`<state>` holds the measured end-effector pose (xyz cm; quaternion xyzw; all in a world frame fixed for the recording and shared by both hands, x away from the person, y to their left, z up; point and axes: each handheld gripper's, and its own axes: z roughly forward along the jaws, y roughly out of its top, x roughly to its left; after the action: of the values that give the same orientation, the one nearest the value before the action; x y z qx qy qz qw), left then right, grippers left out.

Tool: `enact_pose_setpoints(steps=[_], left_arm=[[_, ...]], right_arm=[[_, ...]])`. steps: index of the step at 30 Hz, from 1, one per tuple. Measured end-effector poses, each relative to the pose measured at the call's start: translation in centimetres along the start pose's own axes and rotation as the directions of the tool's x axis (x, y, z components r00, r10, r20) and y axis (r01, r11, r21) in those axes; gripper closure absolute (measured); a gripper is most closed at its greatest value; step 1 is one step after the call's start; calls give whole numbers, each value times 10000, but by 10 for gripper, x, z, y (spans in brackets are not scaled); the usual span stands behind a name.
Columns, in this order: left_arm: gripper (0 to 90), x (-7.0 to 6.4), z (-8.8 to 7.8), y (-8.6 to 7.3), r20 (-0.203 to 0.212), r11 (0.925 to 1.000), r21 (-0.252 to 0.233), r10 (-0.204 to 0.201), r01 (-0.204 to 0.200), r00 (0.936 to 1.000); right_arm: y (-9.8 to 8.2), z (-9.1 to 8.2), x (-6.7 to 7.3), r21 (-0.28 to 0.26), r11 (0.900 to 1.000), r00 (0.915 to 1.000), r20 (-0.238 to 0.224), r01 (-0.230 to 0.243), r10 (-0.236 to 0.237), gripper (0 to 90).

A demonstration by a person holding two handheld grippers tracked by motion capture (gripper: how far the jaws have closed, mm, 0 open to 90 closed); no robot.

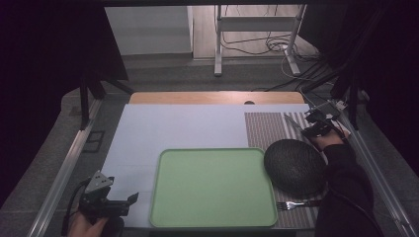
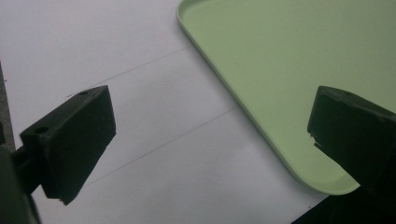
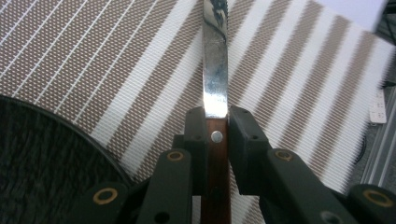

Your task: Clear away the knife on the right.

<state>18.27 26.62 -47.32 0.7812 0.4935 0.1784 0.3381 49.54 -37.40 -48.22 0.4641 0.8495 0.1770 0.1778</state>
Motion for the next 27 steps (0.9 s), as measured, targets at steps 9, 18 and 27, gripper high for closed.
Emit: enact_pose_setpoints(steps=[9,18,27], left_arm=[[17,0,0,0,-15,10000,28,-1,1,10000],[17,0,0,0,-2,10000,4,-32,32,10000],[15,0,0,0,-13,10000,6,-48,48,10000]], right_arm=[[-2,-21,5,-478,9981,9986,-362,-398,381,778],[0,-25,34,-563,9979,9955,-911,-313,261,777],[1,-30,69,-728,9973,9894,-1447,-32,-74,777]])
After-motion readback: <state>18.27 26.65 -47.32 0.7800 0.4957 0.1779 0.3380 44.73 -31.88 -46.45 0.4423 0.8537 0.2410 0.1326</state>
